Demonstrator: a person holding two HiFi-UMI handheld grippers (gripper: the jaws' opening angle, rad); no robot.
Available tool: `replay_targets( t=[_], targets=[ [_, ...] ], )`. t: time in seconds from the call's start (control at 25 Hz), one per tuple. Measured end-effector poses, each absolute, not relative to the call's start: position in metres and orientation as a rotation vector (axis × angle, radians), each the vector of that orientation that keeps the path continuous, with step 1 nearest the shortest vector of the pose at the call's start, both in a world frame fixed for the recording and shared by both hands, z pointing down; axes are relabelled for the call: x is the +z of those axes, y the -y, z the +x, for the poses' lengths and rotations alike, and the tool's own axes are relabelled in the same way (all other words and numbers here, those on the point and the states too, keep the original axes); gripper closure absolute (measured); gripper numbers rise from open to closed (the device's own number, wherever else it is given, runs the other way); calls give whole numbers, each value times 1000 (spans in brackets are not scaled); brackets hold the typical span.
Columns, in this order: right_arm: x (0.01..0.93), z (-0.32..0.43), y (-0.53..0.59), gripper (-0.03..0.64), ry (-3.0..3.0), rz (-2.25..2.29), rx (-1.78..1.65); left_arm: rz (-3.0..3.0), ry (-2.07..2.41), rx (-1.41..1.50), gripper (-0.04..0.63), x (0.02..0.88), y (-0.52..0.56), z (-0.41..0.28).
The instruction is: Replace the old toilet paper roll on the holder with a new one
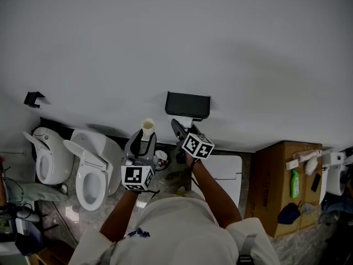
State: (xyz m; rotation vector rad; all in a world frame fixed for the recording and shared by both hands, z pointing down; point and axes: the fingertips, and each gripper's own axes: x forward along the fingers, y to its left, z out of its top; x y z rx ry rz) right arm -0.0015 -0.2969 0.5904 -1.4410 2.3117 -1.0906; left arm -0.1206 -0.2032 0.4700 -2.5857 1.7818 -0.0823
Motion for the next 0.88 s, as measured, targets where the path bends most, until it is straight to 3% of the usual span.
replay_targets(
  t=[0.2, 0.4, 0.88],
  targets=[
    [592, -4, 294, 252, -2313, -1397, -1115, -2579, -1787, -83, 423, 470, 199, -122],
    [593, 0, 272, 210, -2381, -1355, -1124, -2569, -1803, -66, 423, 468, 199, -124],
    [530, 81, 210, 265, -2478, -1550, -684, -2590, -1755, -24, 423, 460, 189, -115]
  ],
)
